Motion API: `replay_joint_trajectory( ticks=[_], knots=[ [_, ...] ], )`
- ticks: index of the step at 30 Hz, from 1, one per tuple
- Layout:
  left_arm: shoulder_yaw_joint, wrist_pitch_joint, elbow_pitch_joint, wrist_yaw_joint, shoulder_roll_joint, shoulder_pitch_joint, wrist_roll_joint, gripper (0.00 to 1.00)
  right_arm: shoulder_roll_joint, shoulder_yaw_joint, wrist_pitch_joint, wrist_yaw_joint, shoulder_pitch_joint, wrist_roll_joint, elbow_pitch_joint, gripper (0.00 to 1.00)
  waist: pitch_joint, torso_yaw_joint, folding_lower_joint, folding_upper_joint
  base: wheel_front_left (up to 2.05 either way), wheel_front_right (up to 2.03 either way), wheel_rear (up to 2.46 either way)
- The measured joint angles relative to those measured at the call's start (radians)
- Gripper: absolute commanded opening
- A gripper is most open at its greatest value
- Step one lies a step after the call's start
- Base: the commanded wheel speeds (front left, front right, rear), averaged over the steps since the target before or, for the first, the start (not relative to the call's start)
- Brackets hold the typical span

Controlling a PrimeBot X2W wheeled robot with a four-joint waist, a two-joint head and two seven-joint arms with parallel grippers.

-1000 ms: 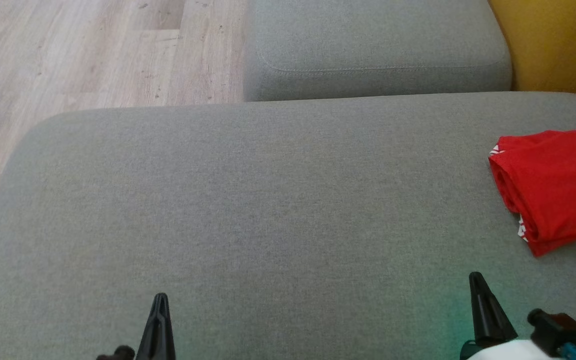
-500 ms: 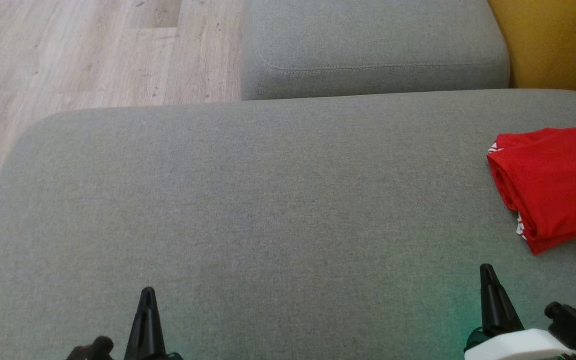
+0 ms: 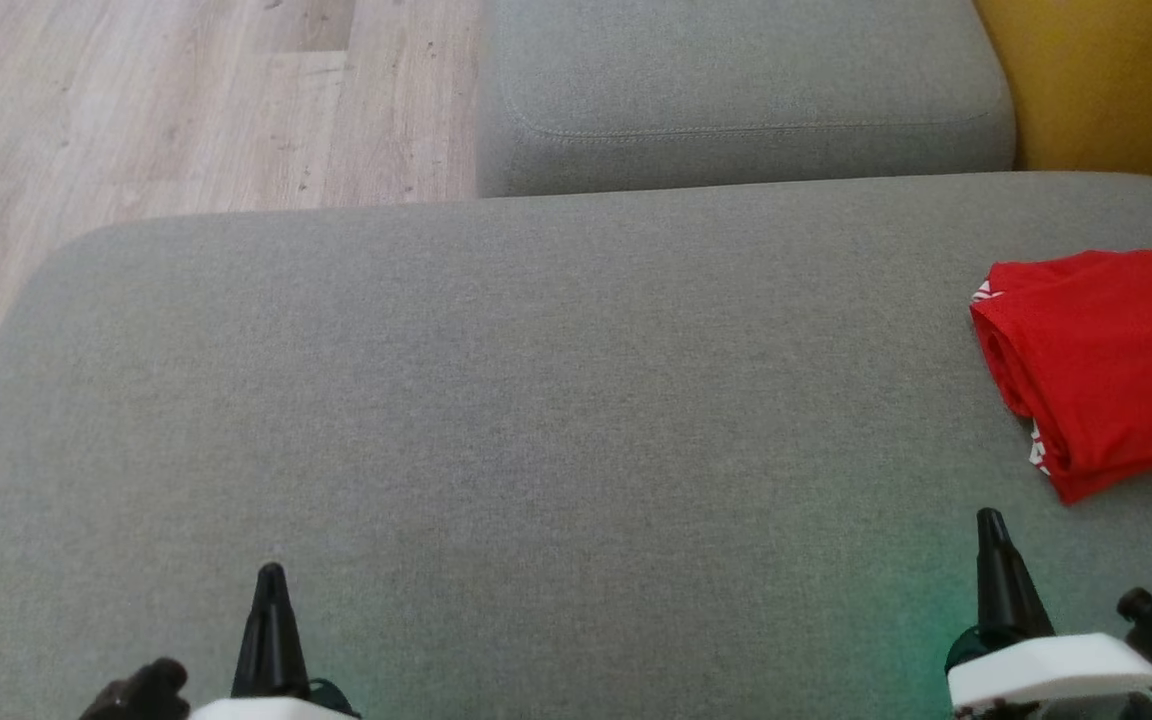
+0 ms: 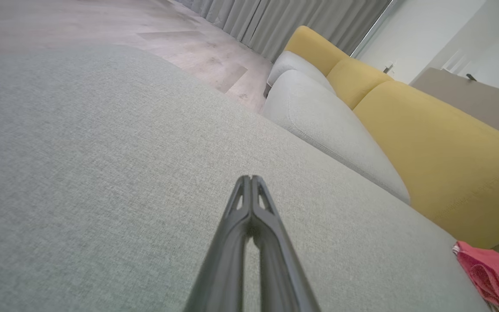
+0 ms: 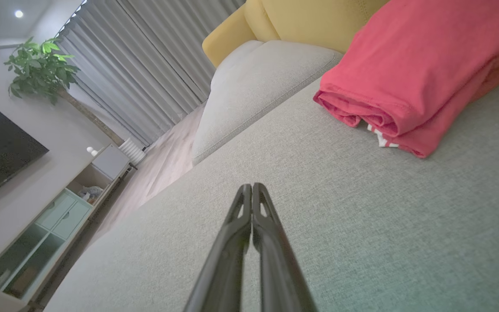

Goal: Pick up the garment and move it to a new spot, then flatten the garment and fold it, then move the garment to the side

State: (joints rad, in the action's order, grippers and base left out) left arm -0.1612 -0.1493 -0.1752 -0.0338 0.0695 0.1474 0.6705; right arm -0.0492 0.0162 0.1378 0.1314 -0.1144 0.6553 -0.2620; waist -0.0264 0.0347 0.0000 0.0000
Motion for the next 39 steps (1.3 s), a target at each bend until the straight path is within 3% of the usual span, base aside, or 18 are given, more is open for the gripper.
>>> replay_joint_trajectory(
  ticks=[39],
  knots=[
    [0.089, 0.106, -0.045, 0.077, 0.002, -0.092, 0.479, 0.0, -0.007, -0.053, -0.104, 0.0, 0.077, 0.48, -0.005, 0.0, 0.015, -0.017, 0.0, 0.0, 0.0, 0.0, 0.0]
  ],
)
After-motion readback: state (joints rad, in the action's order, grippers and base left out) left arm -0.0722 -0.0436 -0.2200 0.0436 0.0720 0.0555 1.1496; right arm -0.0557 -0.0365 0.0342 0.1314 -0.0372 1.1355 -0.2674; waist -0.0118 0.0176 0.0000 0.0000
